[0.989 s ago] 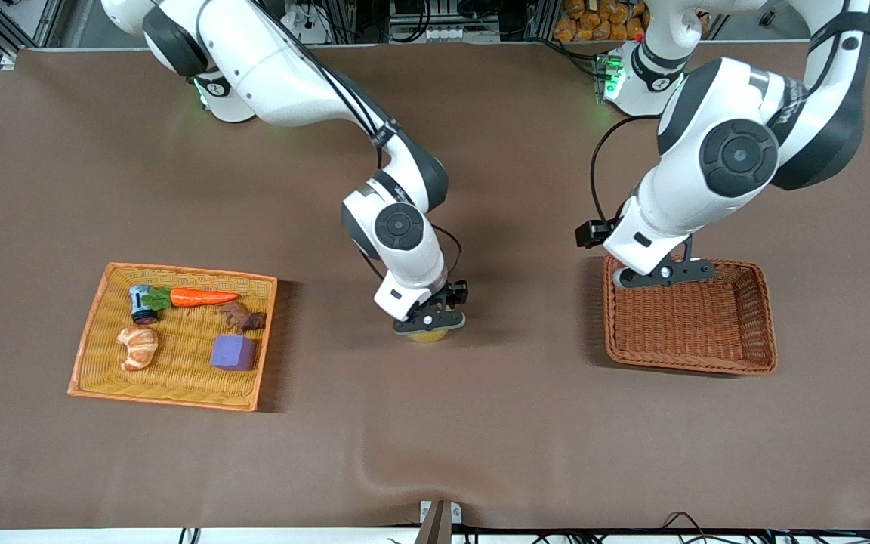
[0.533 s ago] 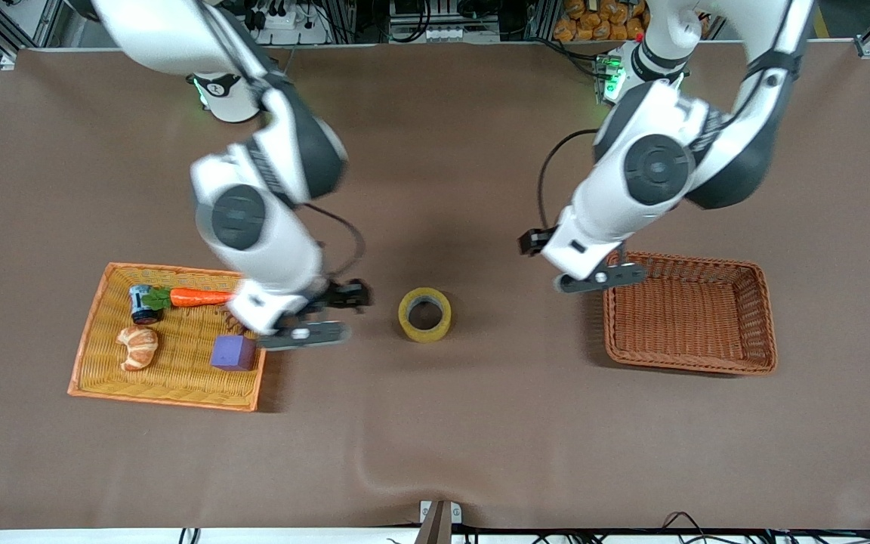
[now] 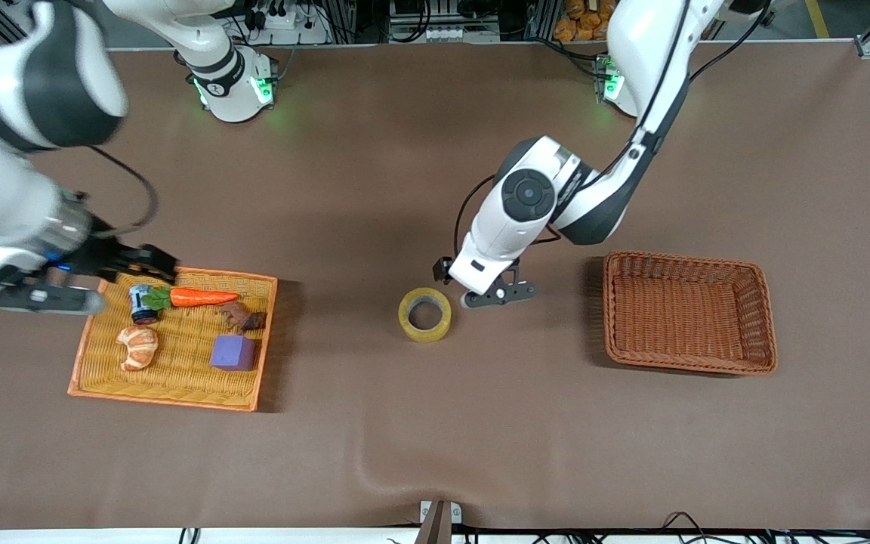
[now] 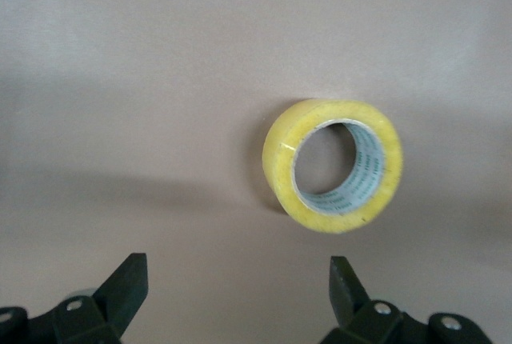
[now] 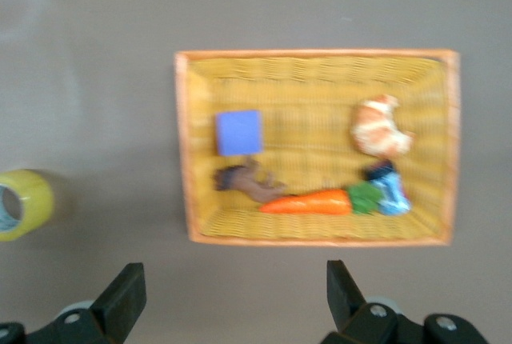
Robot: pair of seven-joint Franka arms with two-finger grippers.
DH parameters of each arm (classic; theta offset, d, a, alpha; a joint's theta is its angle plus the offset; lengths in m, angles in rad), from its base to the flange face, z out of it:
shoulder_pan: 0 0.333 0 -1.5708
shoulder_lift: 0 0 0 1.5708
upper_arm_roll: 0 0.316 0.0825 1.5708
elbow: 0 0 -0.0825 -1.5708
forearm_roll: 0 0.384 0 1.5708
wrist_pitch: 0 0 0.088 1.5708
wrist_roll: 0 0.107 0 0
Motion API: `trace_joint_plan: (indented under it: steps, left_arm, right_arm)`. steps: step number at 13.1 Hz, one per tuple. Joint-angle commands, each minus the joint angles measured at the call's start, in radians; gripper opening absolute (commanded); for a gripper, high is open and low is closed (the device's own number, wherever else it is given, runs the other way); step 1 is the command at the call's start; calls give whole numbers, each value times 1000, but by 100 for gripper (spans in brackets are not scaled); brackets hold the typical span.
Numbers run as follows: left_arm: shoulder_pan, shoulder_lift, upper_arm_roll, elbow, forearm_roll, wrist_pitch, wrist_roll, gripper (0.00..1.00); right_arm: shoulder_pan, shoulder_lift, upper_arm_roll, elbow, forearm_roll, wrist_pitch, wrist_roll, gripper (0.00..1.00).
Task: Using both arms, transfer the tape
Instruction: 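Lower the left gripper onto the tape while the right gripper withdraws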
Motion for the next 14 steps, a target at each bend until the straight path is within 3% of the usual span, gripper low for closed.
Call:
trace_joint_plan:
  steps: [1,7,11,13,14]
  left_arm:
    - [-12,63,7,29,80,57,-30,100]
    - [-26,152,9,30,83,290,-28,100]
    - [-27,177,9,30,82,313,-28,100]
    - [-27,183,9,30,82,317,-28,100]
    - [-27,184,9,32,83,318,-28,89]
  right_arm:
    - [-89,-86,23,-53,-4,-30,-8,100]
    - [-146,-148,26,-79,4,-77,-82,100]
    - [-130,-143,26,-145,4,12,-97,100]
    - [-127,-145,-19,-141,1,7,-182,100]
    - [-115,-148,-48,-132,1,-11,-206,100]
